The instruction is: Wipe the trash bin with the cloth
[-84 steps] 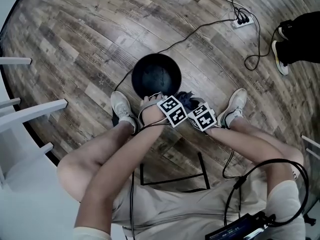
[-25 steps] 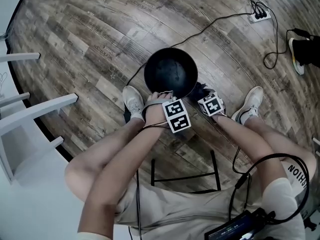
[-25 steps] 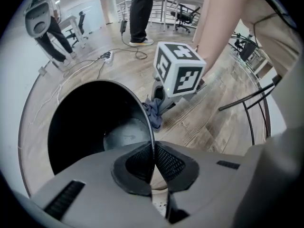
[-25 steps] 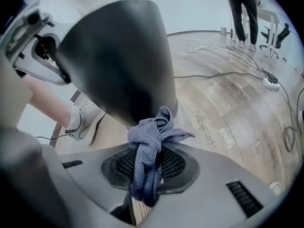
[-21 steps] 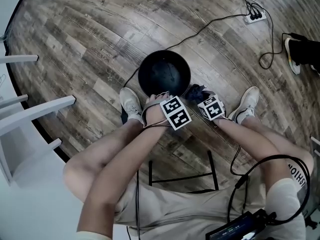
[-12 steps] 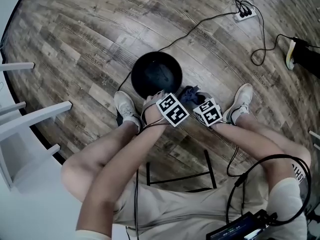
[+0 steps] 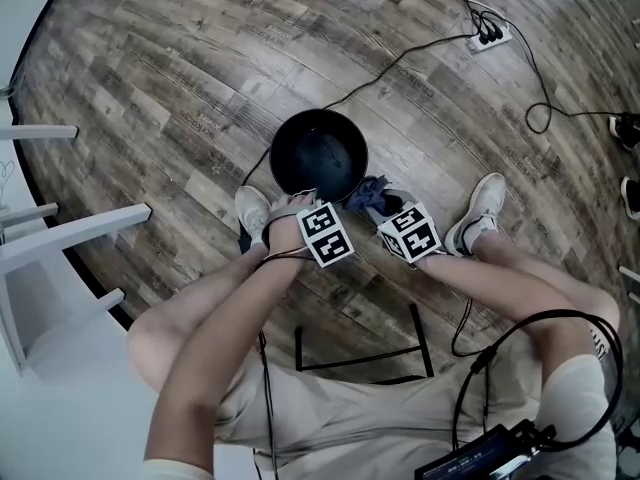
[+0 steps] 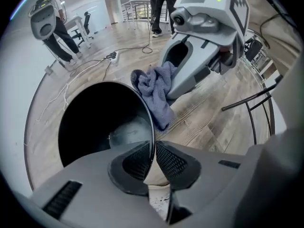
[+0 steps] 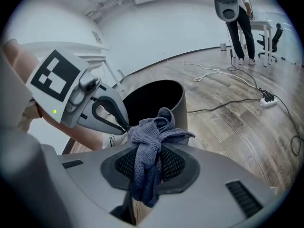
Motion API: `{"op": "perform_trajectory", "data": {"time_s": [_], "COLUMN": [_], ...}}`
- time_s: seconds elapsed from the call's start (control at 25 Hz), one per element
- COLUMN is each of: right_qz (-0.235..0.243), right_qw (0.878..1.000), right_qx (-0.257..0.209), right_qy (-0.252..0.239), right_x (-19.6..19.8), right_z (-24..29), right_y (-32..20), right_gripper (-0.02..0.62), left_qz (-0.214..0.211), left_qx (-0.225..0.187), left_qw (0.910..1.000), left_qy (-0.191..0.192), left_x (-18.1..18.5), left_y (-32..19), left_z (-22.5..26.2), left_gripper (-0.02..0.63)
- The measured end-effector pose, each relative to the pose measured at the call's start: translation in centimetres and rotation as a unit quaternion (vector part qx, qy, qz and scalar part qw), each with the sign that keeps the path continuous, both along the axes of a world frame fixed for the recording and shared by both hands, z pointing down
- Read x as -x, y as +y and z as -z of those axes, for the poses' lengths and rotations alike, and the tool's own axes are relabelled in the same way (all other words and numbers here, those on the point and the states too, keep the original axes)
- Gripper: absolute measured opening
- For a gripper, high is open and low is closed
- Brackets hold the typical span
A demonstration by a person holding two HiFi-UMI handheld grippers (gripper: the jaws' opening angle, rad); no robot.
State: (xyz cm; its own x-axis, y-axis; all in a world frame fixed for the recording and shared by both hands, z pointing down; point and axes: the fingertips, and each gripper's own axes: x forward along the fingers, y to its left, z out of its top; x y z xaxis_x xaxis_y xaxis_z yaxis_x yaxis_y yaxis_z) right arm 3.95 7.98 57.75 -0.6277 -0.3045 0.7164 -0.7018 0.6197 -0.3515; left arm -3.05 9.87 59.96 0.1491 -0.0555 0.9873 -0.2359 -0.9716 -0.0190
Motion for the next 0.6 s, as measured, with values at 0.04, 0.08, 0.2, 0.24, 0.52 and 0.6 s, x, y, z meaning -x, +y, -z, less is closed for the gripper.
{"op": "perform_trajectory", "data": {"time_s": [0.04, 0.08, 0.2, 0.24, 0.52, 0.6], "right_qz": [-0.004, -0.008, -0.014, -0.015, -0.011, -0.012], "right_qw": [1.000, 1.000, 1.000, 0.999, 0.998, 0.997], "right_qx": [0.004, 0.010, 0.027, 0.032, 0.048, 0.053], "right_qy": [0.000, 0.000, 0.006, 0.010, 0.038, 0.048], "right_x": [0.2, 0.4, 0.6, 0.6, 0.5, 0.4], "right_z": [0.0, -0.2, -1.2, -1.6, -5.9, -7.4], "right_y": [-0.2, -0.5, -0.9, -0.9, -1.3, -1.4], "right_gripper": [0.077, 0.077, 0.077, 0.077, 0.077, 0.077], "left_qz": [-0.006, -0.014, -0.046, -0.051, -0.057, -0.065], "left_qx": [-0.005, -0.010, -0.024, -0.026, -0.010, -0.009], "left_qw": [1.0000, 0.9998, 0.9985, 0.9982, 0.9983, 0.9979], "left_qy": [-0.003, -0.007, -0.018, -0.017, 0.000, 0.001], "left_x": [0.0, 0.0, -0.3, -0.3, -0.5, -0.6], "left_y": [0.0, -0.1, 0.0, 0.0, 0.1, 0.0], "left_z": [0.0, -0.1, -0.4, -0.5, -1.1, -1.2], "left_gripper": [0.053, 0.046, 0.035, 0.035, 0.023, 0.021]}}
